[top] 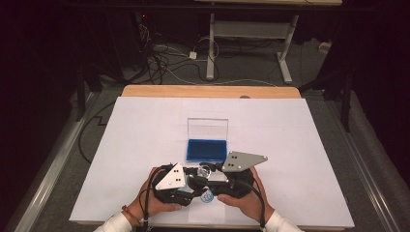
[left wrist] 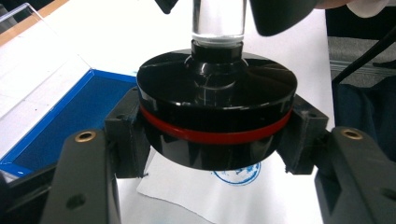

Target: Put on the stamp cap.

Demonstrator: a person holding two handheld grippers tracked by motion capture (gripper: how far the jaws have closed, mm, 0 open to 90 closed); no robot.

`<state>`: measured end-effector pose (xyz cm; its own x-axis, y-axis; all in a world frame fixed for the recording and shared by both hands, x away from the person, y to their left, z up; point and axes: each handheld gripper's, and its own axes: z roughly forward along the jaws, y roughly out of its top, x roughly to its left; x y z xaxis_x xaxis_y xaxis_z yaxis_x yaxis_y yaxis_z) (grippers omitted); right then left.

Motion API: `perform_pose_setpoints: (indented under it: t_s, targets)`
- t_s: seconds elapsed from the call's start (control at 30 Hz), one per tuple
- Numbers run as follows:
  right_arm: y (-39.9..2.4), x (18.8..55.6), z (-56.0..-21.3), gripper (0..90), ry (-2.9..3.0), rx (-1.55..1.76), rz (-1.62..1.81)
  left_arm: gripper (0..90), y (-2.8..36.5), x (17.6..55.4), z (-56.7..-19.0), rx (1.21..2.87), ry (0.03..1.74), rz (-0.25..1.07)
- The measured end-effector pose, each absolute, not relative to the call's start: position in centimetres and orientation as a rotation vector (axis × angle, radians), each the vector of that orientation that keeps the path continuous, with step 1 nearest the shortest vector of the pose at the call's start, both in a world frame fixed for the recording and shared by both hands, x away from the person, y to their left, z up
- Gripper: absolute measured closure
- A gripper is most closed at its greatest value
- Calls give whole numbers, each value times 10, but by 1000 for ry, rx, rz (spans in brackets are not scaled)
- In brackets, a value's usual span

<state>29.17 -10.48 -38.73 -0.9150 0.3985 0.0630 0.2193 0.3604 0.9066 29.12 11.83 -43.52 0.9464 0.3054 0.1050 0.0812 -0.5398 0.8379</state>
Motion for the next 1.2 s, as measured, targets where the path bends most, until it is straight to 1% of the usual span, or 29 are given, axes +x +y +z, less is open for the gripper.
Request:
perform_pose_setpoints:
  t_s: [0.37,0.53,0.6,0.63,0.77,1.03,1.1,1.2]
  targets:
    - [-105,292,-388,570,2446,561,1584,347,118,293,-439,2134,281,286]
    - [-107,292,-387,570,2441,570,1588,311,116,293,-444,2156,299,308]
    - [-108,292,-387,569,2436,570,1586,269,115,293,-445,2167,307,309]
    - [-108,292,-386,570,2435,572,1590,268,115,294,-446,2166,309,307]
    - [-110,292,-386,569,2433,569,1582,212,115,295,-448,2170,340,331]
    - [-116,293,-382,570,2416,572,1566,183,128,293,-450,2163,350,394]
    - [-118,293,-382,569,2414,569,1551,165,133,294,-449,2157,360,413]
    - [-120,293,-381,569,2407,570,1545,164,141,294,-448,2146,369,441]
